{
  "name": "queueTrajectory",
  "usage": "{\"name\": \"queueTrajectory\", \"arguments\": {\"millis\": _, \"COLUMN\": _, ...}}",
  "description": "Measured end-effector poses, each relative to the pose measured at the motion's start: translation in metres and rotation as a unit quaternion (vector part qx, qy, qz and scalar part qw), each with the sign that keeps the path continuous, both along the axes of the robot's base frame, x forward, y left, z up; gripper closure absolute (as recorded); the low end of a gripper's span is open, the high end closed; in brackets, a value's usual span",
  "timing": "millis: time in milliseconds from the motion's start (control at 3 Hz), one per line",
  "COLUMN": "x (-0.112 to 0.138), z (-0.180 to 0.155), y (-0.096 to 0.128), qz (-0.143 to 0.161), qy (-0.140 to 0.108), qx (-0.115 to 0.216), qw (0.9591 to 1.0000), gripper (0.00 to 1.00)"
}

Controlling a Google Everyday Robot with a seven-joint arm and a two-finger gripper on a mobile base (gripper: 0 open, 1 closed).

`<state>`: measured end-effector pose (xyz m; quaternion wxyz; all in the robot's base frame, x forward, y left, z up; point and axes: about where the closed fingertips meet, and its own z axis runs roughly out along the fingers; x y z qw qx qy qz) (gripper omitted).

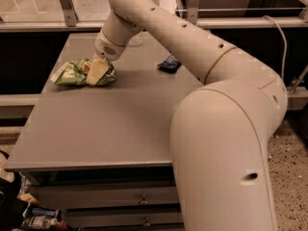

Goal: Pick green jalapeno chip bag

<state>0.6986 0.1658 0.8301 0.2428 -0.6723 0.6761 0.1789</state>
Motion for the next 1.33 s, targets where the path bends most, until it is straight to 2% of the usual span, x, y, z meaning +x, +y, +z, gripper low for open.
{"name": "queueTrajectory", "arguments": {"millis": 333, "x": 0.000, "z": 0.004, "y": 0.001, "qz": 0.001, "qy": 0.001, "qx": 0.000, "qw": 1.0000, "gripper": 1.00}}
{"name": "queueTrajectory", "arguments": {"millis": 667, "x": -0.001, "z": 0.005, "y": 0.001, "qz": 0.004, "qy": -0.002, "qx": 0.003, "qw": 1.0000, "gripper": 1.00}}
{"name": "queueTrajectory", "arguments": {"millis": 1000, "x": -0.004, "z": 0.015, "y": 0.003, "qz": 0.022, "qy": -0.020, "qx": 0.020, "qw": 0.9993, "gripper": 1.00}}
{"name": "queueTrajectory", "arguments": {"millis": 1333, "x": -0.022, "z": 0.047, "y": -0.001, "qz": 0.033, "qy": -0.069, "qx": 0.037, "qw": 0.9964, "gripper": 1.00}}
